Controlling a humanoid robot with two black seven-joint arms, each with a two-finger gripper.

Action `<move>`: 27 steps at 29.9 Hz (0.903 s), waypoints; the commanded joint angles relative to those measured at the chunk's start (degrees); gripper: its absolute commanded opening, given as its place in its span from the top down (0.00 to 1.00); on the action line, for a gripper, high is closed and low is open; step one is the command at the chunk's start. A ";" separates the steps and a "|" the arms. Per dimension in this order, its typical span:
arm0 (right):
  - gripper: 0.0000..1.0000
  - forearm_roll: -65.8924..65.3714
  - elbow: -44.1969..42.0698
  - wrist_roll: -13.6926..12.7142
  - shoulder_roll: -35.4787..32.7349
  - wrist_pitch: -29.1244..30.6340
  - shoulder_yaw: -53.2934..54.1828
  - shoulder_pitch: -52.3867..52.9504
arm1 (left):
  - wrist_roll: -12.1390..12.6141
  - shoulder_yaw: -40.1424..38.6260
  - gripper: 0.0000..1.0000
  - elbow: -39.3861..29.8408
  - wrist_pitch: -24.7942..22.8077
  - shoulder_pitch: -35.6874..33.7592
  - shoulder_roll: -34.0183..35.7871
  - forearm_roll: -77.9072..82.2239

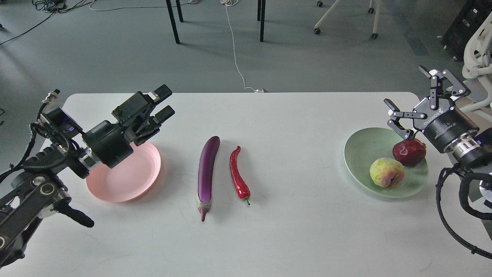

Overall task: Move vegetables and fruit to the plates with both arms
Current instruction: 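Reach the left gripper to the purple eggplant and grasp it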

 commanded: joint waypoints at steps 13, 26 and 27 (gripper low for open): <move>0.01 -0.05 -0.09 0.00 -0.44 0.33 3.43 -2.05 | 4.23 42.79 0.02 17.73 0.11 -37.81 -1.84 30.83; 0.01 -0.41 -0.18 0.00 -0.35 0.33 3.35 -2.05 | 10.56 47.63 0.02 27.95 -4.42 -40.63 -6.42 25.39; 0.01 -0.41 -0.18 0.00 -0.35 0.33 3.43 -2.05 | 11.00 48.16 0.02 27.95 -4.42 -40.55 -6.42 25.12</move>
